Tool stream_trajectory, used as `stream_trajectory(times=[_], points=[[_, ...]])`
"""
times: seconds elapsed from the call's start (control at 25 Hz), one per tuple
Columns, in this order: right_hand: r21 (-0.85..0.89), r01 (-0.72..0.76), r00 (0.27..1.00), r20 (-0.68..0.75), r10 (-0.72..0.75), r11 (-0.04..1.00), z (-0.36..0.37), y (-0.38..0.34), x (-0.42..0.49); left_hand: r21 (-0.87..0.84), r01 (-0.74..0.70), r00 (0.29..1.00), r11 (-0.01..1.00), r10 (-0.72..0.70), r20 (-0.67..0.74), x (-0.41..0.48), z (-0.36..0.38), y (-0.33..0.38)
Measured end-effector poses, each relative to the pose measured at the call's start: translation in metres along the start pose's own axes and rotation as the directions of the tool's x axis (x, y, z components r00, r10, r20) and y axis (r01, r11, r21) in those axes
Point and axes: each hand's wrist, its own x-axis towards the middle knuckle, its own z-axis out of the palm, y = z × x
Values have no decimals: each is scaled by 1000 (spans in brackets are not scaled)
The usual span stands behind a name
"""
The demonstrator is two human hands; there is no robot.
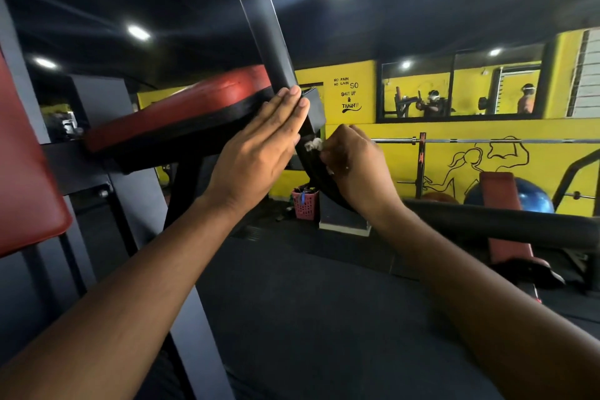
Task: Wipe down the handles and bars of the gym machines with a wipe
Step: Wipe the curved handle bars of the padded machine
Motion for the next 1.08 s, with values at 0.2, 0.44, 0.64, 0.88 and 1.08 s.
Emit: stream_trajectory(times=[0.2,0.44,0.64,0.88,1.08], points=[[-445,487,873,212,-439,752,7,15,-22,-34,35,999,999,-36,-20,-1,5,3],[-637,593,782,311,-540,493,15,6,-23,-70,46,999,997,-48,-24,-1,3,5],[-637,590,798,364,-481,497,-1,2,-18,-49,9,1000,999,-9,7,0,-1,1],[-465,155,954,298,-11,871,-18,-4,-36,-72,35,999,997,-35,0,-2,1,3],[-182,-284,896,299,328,941,-22,-15,6,-79,55,999,995,-54,4,-2,1,6]])
